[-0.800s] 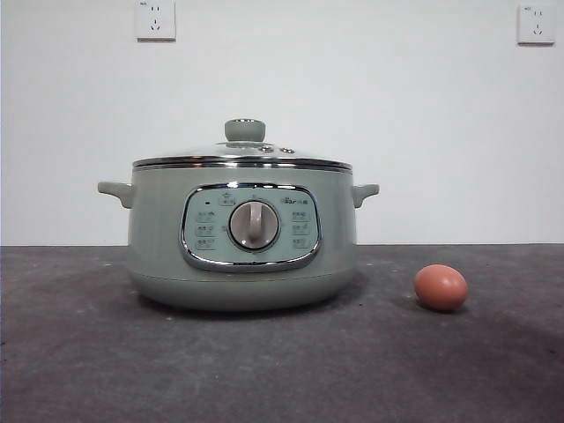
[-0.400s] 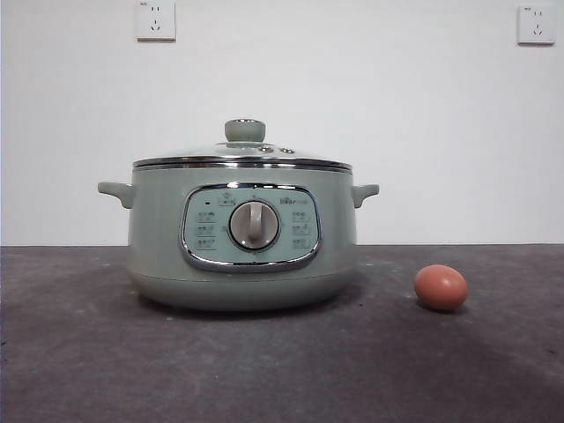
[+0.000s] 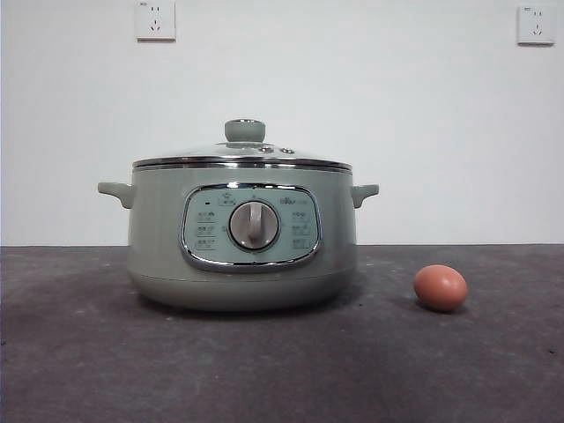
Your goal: Pick up the egg,open the lid,put the egg in the pot,close the lid
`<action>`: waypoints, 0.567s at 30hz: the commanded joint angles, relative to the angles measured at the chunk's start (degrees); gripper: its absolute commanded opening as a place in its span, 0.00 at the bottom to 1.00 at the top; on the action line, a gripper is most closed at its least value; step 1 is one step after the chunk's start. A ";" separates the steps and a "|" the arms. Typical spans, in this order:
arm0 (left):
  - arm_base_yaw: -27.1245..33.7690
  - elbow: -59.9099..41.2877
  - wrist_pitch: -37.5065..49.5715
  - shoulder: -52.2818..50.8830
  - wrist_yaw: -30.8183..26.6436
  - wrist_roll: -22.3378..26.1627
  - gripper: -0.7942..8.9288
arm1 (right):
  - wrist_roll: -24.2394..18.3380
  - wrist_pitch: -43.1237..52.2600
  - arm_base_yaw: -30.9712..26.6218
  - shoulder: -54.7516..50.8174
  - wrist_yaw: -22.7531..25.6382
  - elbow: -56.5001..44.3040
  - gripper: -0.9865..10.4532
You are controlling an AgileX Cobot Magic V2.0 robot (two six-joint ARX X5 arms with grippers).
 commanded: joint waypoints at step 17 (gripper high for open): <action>-0.04 15.85 -13.99 9.64 3.15 7.89 0.08 | -8.87 -20.44 0.02 11.13 -4.52 15.41 0.09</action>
